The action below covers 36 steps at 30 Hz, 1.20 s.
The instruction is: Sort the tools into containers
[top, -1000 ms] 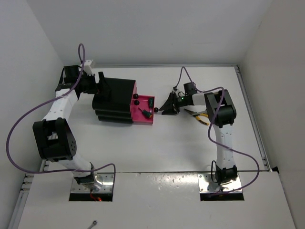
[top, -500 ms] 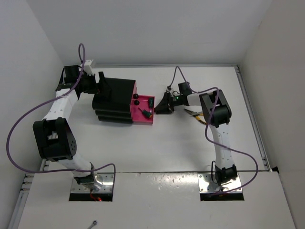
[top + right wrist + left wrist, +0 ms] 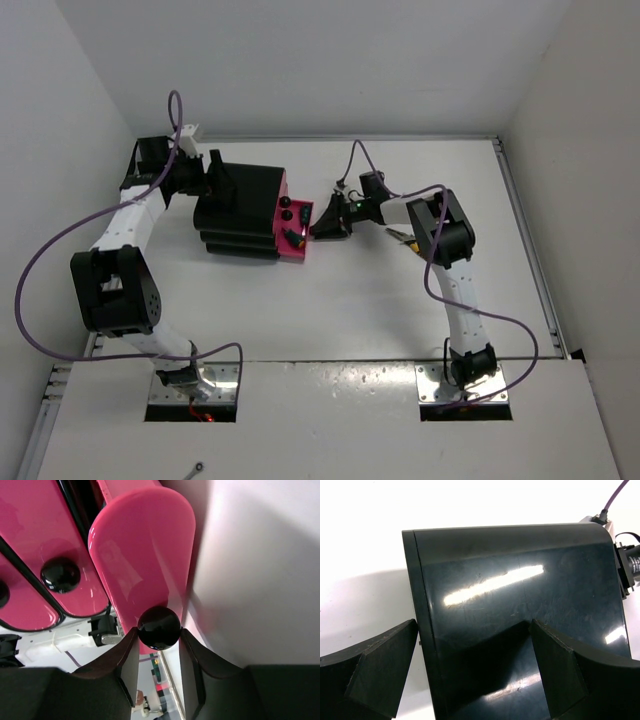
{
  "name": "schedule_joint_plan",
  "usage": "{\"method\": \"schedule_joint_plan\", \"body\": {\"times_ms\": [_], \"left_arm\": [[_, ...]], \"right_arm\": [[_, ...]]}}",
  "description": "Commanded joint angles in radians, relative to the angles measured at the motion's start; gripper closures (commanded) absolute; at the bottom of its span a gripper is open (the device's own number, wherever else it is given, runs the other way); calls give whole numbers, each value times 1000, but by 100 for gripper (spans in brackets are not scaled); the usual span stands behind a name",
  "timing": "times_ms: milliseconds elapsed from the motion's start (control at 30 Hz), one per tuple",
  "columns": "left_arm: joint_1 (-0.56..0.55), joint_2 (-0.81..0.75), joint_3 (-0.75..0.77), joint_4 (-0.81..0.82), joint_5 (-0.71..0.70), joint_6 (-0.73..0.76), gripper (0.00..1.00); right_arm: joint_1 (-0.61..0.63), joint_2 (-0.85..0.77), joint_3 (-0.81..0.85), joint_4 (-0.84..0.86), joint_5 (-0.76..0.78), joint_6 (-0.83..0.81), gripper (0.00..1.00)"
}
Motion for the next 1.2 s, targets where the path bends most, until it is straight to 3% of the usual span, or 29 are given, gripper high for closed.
{"method": "schedule_joint_plan", "body": {"times_ms": [0,233,400,567,700,933,1167], "left_arm": [[-31,63,-49,-112,-84,56,0],[-42,72,-58,-112,-84,56,0],[-42,81,-58,-112,-84,56,0],[-42,82,-58,-112,-84,56,0],[-42,91,-67,-112,-84,66,0],[-42,91,-67,-103,-75,66,0],[-42,91,-67,-103,-75,66,0]], "right_arm": [[21,8,78,92,-28,48,66],[55,50,136,138,-19,109,66],[75,105,171,289,1,241,66],[118,154,214,330,10,294,66],[136,174,223,403,10,353,61],[156,183,224,445,20,385,44],[109,65,73,445,20,347,44]]}}
